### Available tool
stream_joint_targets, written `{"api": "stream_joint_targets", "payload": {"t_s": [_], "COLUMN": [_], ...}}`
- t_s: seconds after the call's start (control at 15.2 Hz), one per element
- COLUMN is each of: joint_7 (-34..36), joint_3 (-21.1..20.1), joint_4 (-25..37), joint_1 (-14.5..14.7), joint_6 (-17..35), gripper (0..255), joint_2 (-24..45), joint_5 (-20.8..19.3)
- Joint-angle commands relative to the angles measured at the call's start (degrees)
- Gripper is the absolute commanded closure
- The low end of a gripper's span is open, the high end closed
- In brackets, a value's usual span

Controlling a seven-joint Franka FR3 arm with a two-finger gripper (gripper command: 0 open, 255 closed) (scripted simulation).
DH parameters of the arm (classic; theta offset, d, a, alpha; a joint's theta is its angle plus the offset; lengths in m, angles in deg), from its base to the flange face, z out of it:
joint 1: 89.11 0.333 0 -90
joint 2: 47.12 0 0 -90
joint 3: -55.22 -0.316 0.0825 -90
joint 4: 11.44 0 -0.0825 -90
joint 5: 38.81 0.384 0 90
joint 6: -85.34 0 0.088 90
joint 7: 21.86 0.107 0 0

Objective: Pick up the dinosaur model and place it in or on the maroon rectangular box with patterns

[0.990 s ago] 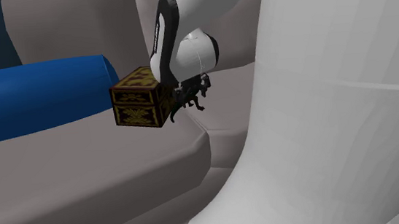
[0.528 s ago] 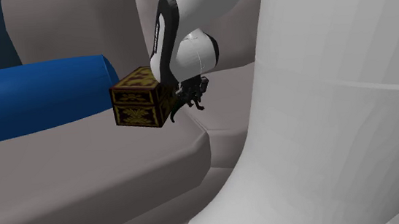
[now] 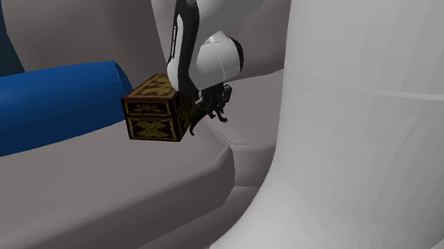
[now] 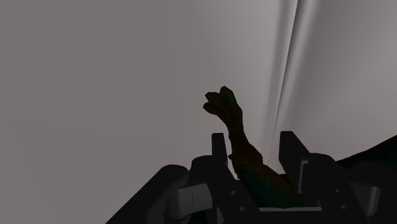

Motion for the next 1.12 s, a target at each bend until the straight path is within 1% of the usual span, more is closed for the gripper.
{"api": "stream_joint_targets", "payload": {"t_s": [0.0, 1.06], "joint_7": [-0.4, -3.4], "joint_3": [-0.1, -0.4], "joint_4": [0.4, 6.2], "joint_1": [0.1, 0.6], "joint_6": [-1.2, -13.5], "gripper": [255, 255], "joint_2": [-0.8, -7.4], "joint_5": [0.4, 3.1]}}
